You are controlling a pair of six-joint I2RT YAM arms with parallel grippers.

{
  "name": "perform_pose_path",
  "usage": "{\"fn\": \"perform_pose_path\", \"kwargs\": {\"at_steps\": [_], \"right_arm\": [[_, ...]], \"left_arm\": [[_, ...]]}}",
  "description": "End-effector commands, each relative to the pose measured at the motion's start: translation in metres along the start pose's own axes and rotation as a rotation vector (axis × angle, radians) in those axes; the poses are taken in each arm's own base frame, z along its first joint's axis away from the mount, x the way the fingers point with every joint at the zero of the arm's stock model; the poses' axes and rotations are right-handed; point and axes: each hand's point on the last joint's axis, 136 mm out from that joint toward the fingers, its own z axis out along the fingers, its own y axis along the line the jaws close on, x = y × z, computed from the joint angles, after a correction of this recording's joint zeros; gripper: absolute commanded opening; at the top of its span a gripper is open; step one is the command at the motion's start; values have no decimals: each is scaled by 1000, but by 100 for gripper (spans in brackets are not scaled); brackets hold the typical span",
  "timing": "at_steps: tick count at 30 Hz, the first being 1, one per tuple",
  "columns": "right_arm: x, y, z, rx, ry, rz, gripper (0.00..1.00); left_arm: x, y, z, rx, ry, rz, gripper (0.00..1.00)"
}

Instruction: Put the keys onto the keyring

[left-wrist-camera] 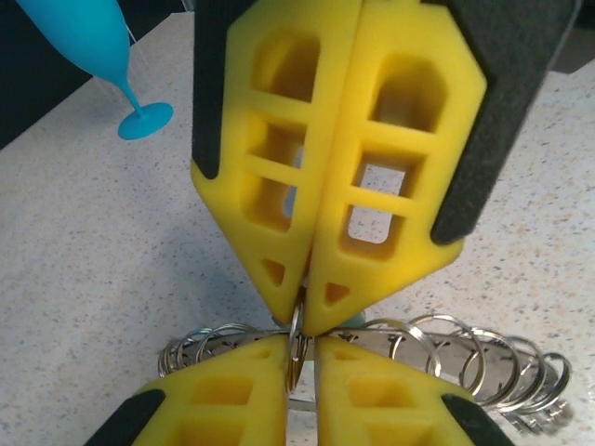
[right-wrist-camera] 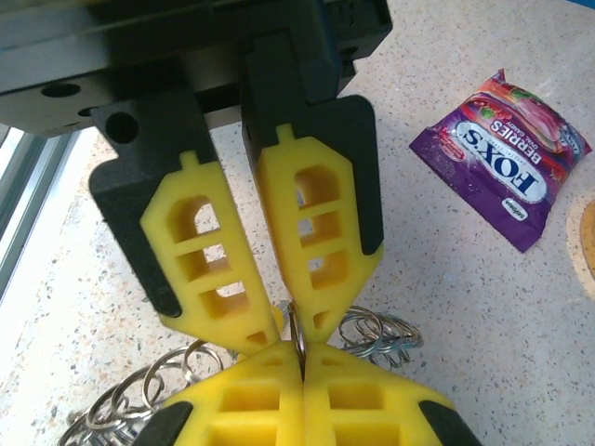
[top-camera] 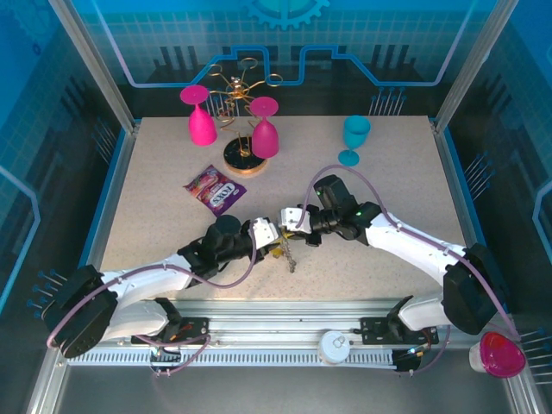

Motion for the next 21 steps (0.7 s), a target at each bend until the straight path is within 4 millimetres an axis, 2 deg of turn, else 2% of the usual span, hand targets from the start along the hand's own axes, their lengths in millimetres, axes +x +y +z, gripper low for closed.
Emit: {"fn": "perform_pose_path", "kwargs": {"at_steps": [1,3,6,8,9,13,16,21], "right_arm": [[-13,0,-3,-4,-5,-43,0],[-11,0,-3,-5,1,-44,0],[-13,2,-4,-10,-5,-45,0],[-15,1,-7,-3,-24,-25,0],[-17,-3,-11,21,-47,6,2],[-16,-15,-38,113,-168,159,37],[-11,-14,-48,159,-192,252,43],[-15,-8,-53,177,-287,417,43]], "left_arm": [[-23,0,-4,27,-64,12,13],[-25,0,-5,25,-76,13,14],[-28,0,-6,25,-87,22,1],[-30,0,-7,19,-101,26,0],[-30,1,-8,16,-109,26,0],[-36,0,-14,13,-158,38,0],[-41,1,-17,9,-191,43,0],[-46,1,-20,5,-232,51,0]]}}
